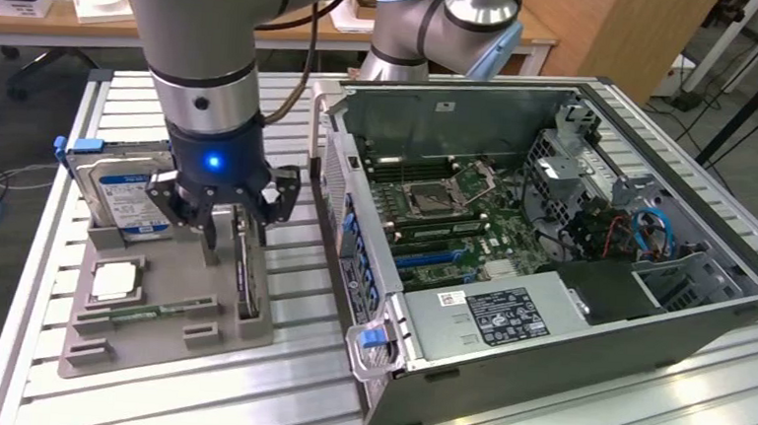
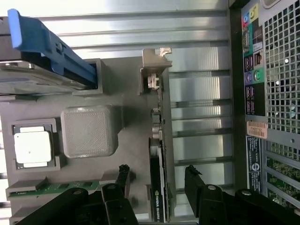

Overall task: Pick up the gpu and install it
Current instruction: 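Pick up the gpu and move the gpu toward the slot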

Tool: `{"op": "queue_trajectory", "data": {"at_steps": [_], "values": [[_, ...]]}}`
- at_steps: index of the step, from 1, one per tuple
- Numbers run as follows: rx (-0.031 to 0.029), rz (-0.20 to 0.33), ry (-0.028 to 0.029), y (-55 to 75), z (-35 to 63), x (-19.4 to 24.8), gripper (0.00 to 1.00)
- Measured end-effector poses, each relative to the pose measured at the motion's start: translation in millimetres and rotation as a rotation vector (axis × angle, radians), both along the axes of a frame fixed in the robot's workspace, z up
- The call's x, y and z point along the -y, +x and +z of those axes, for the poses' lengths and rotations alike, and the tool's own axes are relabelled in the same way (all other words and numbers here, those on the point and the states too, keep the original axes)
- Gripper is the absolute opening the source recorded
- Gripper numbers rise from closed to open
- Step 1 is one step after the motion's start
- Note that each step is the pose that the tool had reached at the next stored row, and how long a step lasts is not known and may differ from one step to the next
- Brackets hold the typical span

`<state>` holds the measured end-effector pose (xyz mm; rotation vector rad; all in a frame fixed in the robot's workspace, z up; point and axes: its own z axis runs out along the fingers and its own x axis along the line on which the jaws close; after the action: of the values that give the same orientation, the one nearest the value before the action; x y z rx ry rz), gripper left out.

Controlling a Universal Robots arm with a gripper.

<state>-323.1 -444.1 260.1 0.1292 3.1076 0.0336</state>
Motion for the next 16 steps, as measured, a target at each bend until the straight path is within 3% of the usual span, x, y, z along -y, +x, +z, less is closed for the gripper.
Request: {"op": "queue_trajectory", "data": {"at_steps": [7,16], "values": [[0.0005,0.0,0.0001,0.0,-11.4,7.4,0.59],[0.0006,0.0,0.0,-0.1,-26.1,8.0,0.59]]}}
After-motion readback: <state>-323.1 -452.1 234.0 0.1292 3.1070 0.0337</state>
